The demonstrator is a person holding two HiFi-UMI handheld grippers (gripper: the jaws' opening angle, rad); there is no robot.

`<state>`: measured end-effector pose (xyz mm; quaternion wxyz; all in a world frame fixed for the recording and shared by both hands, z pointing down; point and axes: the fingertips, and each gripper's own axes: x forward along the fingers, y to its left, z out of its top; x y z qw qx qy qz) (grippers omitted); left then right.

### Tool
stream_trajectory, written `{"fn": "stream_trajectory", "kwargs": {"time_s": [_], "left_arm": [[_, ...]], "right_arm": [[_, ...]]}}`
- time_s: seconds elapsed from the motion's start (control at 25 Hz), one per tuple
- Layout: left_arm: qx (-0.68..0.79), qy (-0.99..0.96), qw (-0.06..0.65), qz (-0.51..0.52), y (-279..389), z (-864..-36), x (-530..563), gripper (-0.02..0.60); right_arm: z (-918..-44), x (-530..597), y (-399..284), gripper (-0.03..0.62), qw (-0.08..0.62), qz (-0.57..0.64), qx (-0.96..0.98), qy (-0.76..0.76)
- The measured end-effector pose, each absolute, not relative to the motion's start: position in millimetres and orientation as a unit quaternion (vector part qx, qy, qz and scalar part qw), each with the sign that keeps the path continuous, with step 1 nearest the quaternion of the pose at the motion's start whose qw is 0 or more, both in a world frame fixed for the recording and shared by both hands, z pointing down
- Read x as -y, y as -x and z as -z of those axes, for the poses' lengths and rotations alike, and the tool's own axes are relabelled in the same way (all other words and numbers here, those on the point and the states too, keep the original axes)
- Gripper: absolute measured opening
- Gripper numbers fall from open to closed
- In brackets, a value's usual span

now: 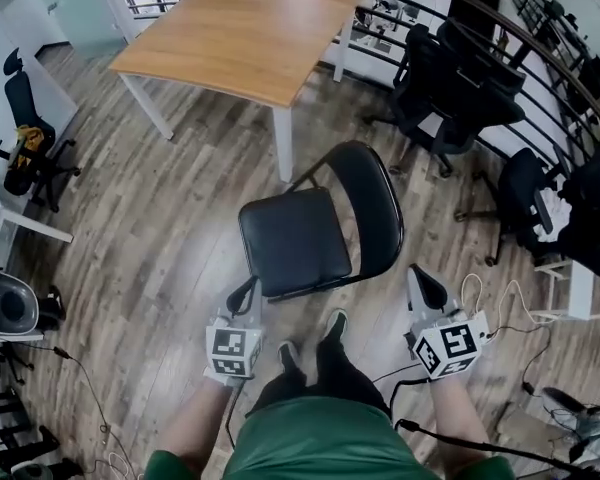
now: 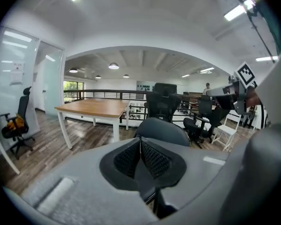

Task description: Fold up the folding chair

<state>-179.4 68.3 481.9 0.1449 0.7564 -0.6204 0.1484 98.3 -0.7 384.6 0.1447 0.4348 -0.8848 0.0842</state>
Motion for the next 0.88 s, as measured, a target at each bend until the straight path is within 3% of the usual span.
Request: {"fn": "stream_trajectory", "kwargs": {"time_s": [0.64, 0.88], "left_arm": [[0.665, -0.655, 0.300, -0.198, 183.2, -634.7, -0.2, 0.015], [0.684, -0.612, 0.357, -0.176, 206.3, -688.5, -7.2, 0.017]], "right_arm": [[-490.4, 162.1, -131.7, 0.004, 0.188, -0.163, 0.892, -0.377], [-517.8, 188.3, -126.7, 0.119, 0.204, -0.178, 0.884, -0.382]]}}
